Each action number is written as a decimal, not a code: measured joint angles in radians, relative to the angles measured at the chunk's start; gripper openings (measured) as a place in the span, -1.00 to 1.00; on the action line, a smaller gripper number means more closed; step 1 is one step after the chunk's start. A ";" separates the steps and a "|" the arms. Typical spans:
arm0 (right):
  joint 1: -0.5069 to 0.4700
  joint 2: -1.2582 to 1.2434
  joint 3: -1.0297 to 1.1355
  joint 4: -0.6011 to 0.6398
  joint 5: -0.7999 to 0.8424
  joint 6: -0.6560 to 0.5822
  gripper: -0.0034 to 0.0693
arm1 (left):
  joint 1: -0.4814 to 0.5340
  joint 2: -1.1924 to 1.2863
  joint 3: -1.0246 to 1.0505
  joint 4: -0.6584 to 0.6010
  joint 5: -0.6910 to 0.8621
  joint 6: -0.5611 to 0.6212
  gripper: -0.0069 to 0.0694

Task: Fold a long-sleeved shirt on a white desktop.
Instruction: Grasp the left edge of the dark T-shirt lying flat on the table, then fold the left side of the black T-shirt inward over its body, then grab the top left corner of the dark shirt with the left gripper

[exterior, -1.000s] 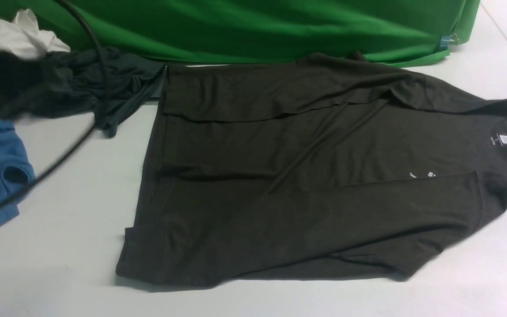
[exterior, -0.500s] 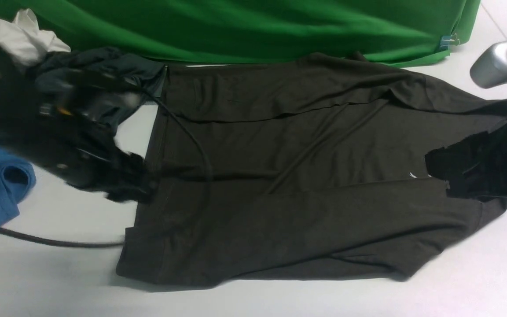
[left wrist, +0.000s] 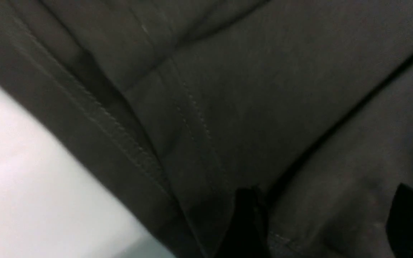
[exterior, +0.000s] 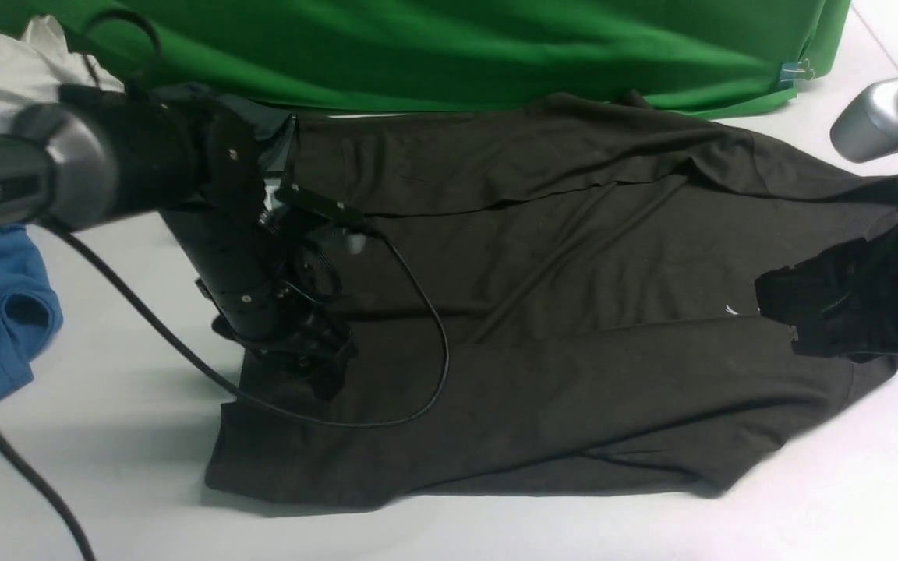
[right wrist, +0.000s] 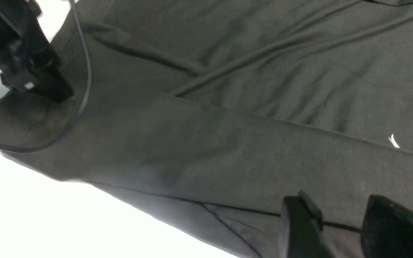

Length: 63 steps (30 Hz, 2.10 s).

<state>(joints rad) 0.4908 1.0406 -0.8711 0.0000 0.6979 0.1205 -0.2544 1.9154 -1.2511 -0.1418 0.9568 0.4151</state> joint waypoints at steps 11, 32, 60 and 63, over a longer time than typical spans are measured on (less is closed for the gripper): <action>0.000 0.000 0.000 0.000 -0.005 0.000 -0.25 | 0.002 0.029 -0.040 0.008 0.084 -0.007 -0.45; 0.000 0.000 0.000 0.000 -0.034 -0.025 -0.25 | 0.002 0.033 -0.444 0.036 0.080 0.030 -0.70; 0.000 0.143 -0.294 0.000 -0.017 -0.105 -0.24 | 0.138 0.216 -0.667 -0.028 -0.031 -0.480 0.99; 0.000 0.173 -0.324 0.000 -0.017 -0.105 -0.24 | 0.201 0.251 -0.674 -0.158 -0.038 -0.464 1.00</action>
<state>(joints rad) 0.4908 1.2137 -1.1954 0.0000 0.6806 0.0150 -0.0539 2.1665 -1.9246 -0.3003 0.9185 -0.0494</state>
